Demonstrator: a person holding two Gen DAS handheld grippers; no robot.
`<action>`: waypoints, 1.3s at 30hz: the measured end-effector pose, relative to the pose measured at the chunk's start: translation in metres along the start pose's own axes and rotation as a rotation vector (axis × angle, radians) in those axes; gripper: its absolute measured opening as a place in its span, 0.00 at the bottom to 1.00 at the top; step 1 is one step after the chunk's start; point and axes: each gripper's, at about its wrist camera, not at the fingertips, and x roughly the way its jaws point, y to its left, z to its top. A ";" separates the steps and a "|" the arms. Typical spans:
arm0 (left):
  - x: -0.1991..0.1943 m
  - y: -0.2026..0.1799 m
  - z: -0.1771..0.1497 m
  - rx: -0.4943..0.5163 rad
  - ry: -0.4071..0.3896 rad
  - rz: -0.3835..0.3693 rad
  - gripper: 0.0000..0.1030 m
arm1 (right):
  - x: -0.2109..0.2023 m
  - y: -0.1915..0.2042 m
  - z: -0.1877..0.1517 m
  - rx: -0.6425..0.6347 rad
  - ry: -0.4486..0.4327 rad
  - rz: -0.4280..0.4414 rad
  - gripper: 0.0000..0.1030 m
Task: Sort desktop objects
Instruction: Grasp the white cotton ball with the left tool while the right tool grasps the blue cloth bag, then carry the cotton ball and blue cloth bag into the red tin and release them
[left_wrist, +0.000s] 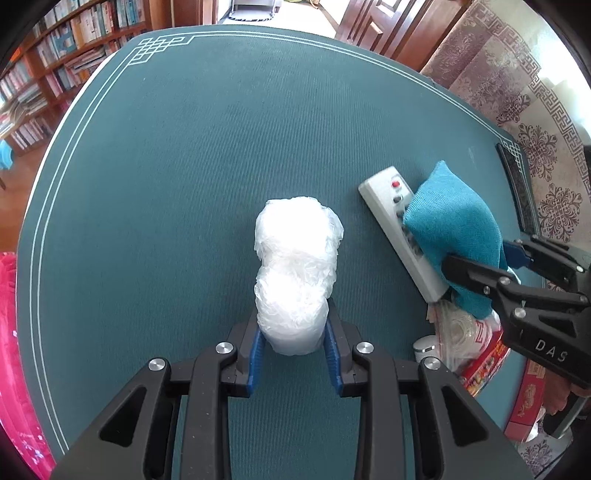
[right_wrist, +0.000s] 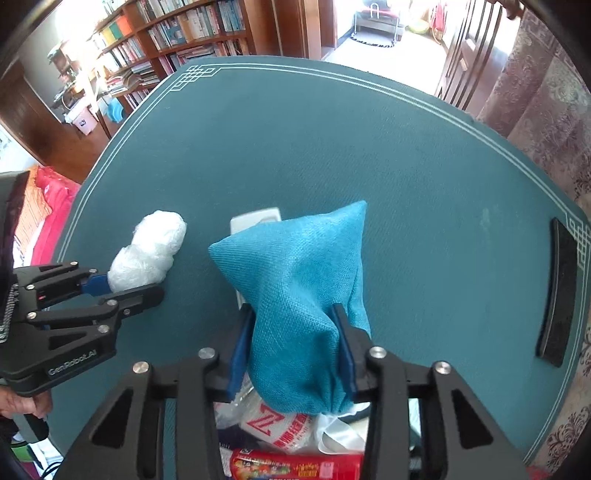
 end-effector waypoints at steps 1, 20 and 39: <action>0.000 -0.001 -0.002 -0.004 0.003 -0.001 0.30 | 0.000 0.000 -0.005 0.001 0.000 -0.001 0.42; -0.048 -0.042 -0.075 -0.028 -0.004 -0.012 0.30 | -0.075 -0.008 -0.103 0.219 -0.084 0.130 0.31; -0.086 -0.144 -0.150 0.159 0.003 -0.013 0.30 | -0.159 -0.082 -0.241 0.482 -0.210 0.062 0.31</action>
